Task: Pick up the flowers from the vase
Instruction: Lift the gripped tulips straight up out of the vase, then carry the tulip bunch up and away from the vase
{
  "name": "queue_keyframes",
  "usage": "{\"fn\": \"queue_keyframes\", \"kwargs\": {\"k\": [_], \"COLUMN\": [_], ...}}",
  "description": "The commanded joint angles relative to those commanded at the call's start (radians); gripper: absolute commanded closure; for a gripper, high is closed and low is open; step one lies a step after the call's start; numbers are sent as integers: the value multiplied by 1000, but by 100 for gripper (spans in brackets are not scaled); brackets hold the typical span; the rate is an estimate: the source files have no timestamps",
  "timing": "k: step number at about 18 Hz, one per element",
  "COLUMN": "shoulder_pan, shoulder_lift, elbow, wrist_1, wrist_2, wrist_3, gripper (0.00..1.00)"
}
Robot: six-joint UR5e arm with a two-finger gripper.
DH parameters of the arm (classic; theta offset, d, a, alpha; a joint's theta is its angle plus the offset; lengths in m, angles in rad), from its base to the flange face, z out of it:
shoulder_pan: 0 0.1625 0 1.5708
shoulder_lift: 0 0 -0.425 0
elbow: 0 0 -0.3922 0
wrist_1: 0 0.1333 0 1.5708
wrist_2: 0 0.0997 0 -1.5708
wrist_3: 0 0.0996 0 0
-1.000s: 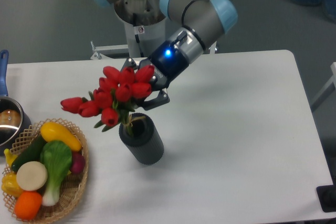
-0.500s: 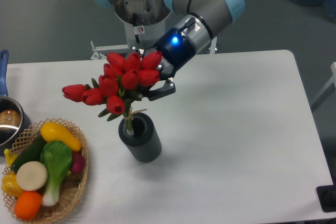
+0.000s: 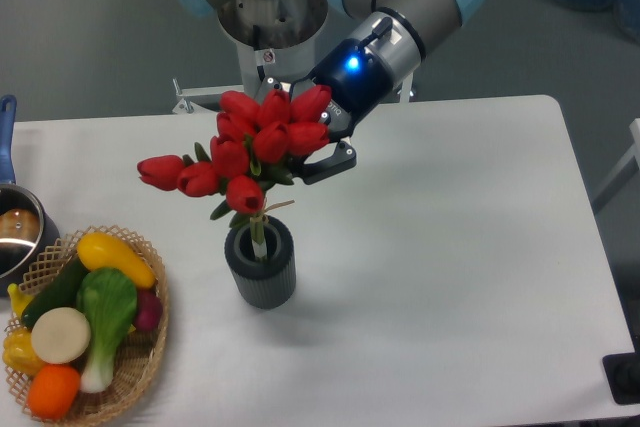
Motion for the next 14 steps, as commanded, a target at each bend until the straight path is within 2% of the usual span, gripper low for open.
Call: {"fn": "queue_keyframes", "kwargs": {"k": [6, 14], "shoulder_pan": [2, 5], "shoulder_lift": [37, 57], "elbow": [-5, 8], "wrist_1": [0, 2], "wrist_2": [3, 9], "wrist_3": [-112, -132], "gripper": [76, 79]}}
